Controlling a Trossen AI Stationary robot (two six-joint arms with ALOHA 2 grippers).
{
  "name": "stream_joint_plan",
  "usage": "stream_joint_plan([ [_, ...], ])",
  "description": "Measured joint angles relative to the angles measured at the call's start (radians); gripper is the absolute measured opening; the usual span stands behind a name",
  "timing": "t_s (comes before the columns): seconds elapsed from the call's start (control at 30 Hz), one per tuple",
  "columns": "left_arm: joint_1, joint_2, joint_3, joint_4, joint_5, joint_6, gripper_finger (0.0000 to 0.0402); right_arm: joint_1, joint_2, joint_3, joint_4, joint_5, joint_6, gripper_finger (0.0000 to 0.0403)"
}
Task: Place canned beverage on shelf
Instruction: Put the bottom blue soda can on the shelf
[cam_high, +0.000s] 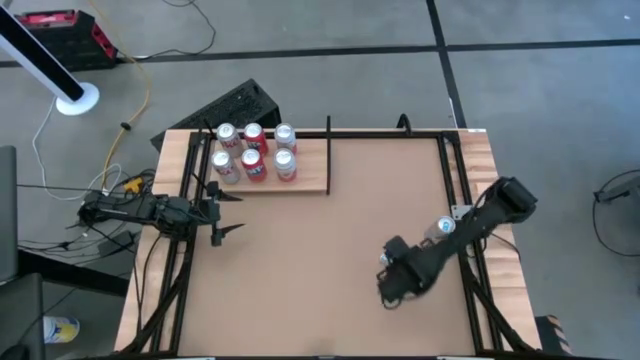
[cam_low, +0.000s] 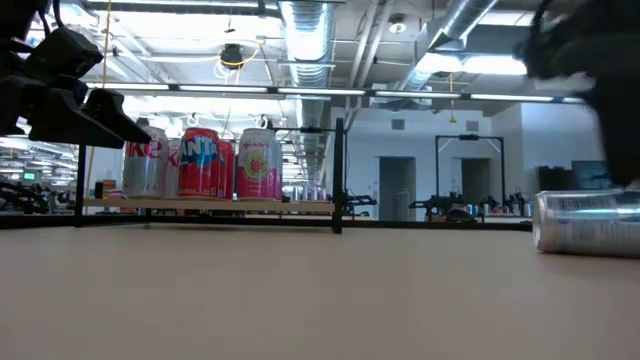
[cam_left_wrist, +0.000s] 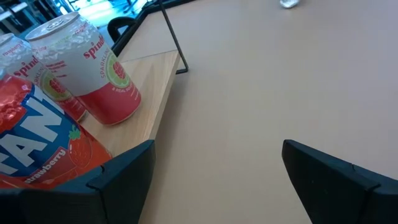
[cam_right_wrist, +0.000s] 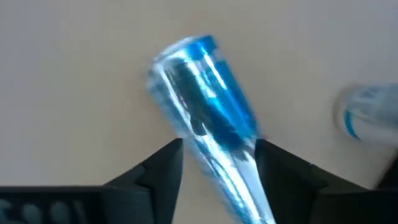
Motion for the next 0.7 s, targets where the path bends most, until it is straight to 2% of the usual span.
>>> stream_joint_plan([
  [0.13, 0.000, 0.000, 0.000, 0.000, 0.000, 0.000, 0.0336, -0.079, -0.059, -0.083, 0.110, -0.019, -0.117, 0.0252],
  [0.37, 0.000, 0.000, 0.000, 0.000, 0.000, 0.000, 0.0336, -0.155, -0.076, -0.101, 0.129, -0.039, -0.237, 0.0255],
  [0.53, 0.000, 0.000, 0.000, 0.000, 0.000, 0.000, 0.0336, -0.178, -0.076, -0.090, 0.127, -0.039, -0.245, 0.0256],
  [0.7, 0.000, 0.000, 0.000, 0.000, 0.000, 0.000, 0.0336, -0.151, -0.076, -0.066, 0.125, -0.040, -0.240, 0.0256],
])
